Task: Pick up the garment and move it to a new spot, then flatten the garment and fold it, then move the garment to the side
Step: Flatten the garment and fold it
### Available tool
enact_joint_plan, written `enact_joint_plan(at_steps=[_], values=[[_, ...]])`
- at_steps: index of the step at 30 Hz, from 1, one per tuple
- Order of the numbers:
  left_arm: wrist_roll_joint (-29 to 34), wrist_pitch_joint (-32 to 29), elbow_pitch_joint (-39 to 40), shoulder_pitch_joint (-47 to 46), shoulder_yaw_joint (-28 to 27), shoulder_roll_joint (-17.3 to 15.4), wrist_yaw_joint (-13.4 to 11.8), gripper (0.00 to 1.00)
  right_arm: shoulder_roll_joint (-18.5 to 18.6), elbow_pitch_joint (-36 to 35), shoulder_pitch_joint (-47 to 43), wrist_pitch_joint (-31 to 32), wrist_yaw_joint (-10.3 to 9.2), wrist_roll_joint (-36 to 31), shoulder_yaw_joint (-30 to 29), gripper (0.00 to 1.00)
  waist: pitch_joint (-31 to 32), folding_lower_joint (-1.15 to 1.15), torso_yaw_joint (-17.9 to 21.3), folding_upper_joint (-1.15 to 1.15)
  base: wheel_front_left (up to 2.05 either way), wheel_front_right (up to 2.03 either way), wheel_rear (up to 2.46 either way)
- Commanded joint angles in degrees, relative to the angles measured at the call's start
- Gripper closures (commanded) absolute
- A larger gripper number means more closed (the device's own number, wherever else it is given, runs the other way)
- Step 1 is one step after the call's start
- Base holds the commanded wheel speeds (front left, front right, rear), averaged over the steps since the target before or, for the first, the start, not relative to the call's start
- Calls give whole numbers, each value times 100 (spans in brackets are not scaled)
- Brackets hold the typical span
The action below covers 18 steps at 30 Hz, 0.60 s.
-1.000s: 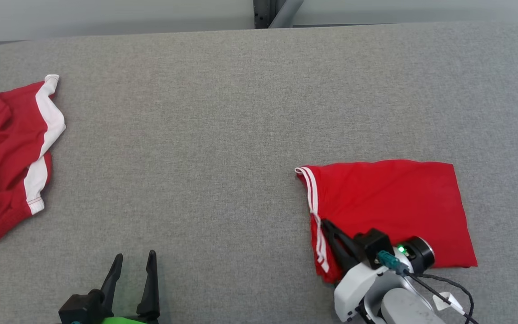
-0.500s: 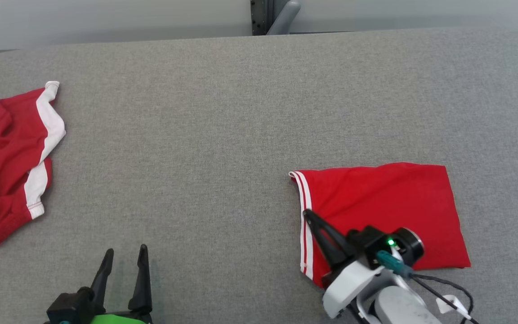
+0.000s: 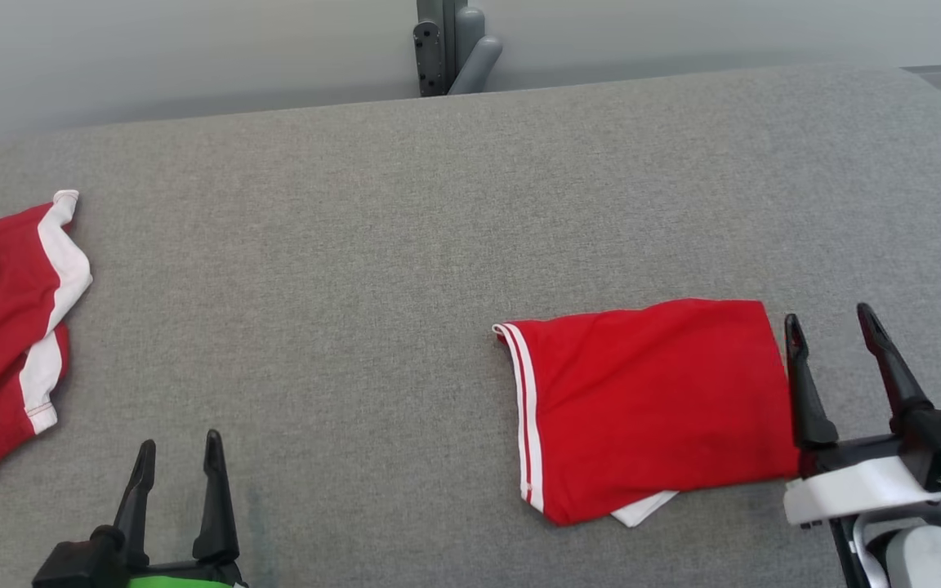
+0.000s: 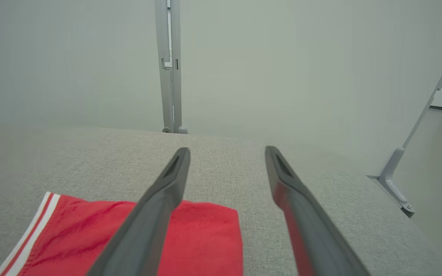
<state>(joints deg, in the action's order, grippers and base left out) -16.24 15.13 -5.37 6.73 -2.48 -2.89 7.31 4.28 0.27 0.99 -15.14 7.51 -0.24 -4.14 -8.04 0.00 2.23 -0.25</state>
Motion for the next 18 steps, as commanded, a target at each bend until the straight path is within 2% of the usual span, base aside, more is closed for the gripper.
enact_joint_plan(at_steps=[1, 7, 18], values=[[79, 0, 16, 59, 0, -8, 0, 0, -21, -20, -125, 1, -4, 12, -31, 0, 41, 0, 7, 25, 0, 0, 0], [215, 1, -135, 120, 71, -11, 6, 0, 24, 297, -416, 1, -5, 157, -339, 0, 245, 0, -43, 25, 0, 0, 0], [254, 0, -254, 319, 108, -10, -48, 0, 20, 916, -405, 0, -4, 314, -393, 0, 484, 0, -57, 25, 0, 0, 0]])
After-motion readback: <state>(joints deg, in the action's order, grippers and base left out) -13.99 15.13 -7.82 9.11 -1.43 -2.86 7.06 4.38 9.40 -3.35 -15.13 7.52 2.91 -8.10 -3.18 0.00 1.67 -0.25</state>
